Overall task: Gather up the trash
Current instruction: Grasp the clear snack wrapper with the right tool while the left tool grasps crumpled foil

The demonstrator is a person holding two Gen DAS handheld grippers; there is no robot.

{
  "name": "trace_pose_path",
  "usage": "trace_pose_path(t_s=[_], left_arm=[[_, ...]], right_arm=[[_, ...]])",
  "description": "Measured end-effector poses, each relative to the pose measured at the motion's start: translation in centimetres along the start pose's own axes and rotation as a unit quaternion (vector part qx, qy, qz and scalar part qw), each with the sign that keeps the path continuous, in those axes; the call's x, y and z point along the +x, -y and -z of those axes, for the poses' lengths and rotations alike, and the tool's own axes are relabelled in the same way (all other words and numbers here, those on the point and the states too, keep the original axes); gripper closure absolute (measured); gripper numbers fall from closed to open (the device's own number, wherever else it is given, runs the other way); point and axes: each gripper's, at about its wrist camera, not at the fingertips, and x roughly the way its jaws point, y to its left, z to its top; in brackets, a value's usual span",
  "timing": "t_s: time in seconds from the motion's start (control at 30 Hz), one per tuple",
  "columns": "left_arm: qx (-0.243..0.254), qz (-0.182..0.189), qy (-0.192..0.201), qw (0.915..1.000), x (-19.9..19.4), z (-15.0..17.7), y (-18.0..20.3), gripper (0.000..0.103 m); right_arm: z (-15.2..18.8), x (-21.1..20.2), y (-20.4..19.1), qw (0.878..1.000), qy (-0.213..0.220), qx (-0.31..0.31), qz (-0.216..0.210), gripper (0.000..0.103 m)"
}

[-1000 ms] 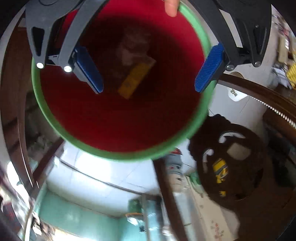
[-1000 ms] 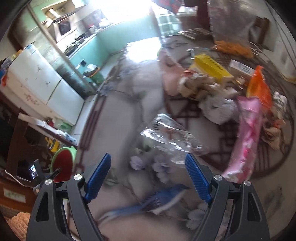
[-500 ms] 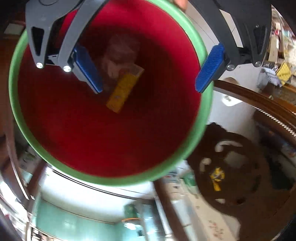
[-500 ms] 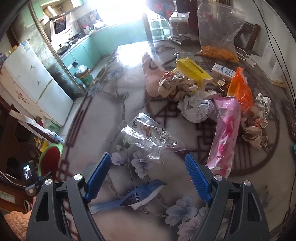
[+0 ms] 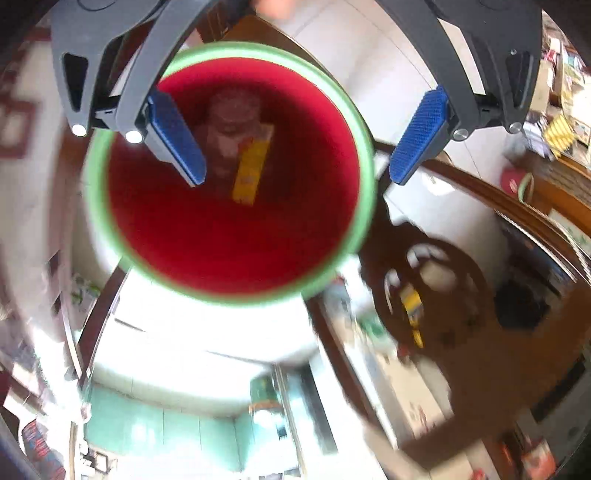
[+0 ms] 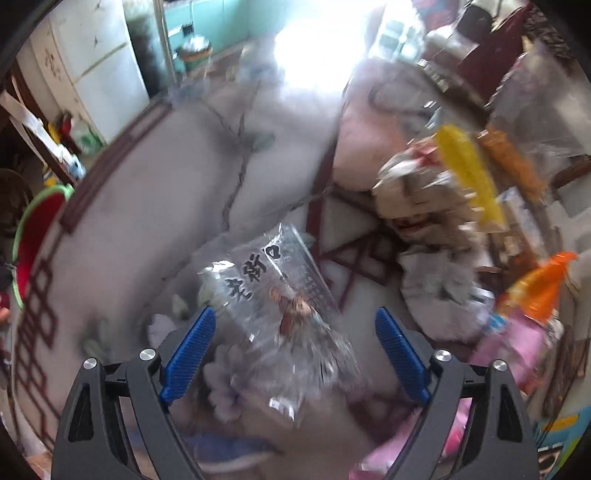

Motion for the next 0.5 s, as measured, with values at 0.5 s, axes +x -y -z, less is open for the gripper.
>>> trace_pose_path(t_s=[0.5], left_arm=[[0.082,0.299,0.043,0.9498,-15.9,-6.3,26.7,0.005]], right_arm=[[8.0,-13.7,15.6,0.973,0.168,0.143,-0.067,0.076]])
